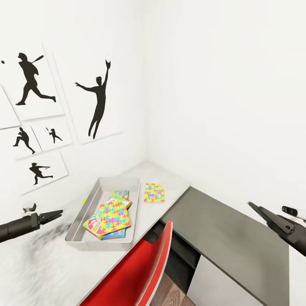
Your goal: Put all the toys in the child's room - the three board games (two on the bed and one on the table), the two jigsaw puzzles on the table, and the tennis ball on the table - inside the toy box on the table in the child's room.
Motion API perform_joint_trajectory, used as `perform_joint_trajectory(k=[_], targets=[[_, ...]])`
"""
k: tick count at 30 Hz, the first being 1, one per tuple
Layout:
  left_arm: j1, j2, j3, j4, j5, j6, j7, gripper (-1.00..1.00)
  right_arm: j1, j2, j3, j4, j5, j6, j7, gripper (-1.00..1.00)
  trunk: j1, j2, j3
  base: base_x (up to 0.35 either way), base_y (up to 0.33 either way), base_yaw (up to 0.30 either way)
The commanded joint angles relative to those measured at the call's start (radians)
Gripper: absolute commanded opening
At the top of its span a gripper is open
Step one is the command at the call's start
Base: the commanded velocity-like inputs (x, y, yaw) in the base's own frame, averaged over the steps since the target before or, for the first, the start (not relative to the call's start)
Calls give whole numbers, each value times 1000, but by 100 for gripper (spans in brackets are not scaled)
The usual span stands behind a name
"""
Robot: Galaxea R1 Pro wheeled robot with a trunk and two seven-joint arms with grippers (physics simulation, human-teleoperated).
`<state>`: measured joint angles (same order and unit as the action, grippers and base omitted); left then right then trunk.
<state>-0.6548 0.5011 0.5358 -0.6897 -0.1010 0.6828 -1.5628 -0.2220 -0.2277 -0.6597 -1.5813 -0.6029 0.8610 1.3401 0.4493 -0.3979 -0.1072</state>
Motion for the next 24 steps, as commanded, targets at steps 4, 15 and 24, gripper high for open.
perform_joint_trajectory(k=[4,15,24], targets=[[21,22,26,-1,-11,5,-8,100,21,4,-23,-5,-2,-3,-22,100,1,-2,-2,0,0,0],[20,42,60,-1,-11,8,-8,100,20,34,-44,7,6,5,-83,100,1,-2,-2,0,0,0],[20,42,62,-1,-11,8,-8,100,20,36,-35,8,9,4,-134,100,1,-2,-2,0,0,0]])
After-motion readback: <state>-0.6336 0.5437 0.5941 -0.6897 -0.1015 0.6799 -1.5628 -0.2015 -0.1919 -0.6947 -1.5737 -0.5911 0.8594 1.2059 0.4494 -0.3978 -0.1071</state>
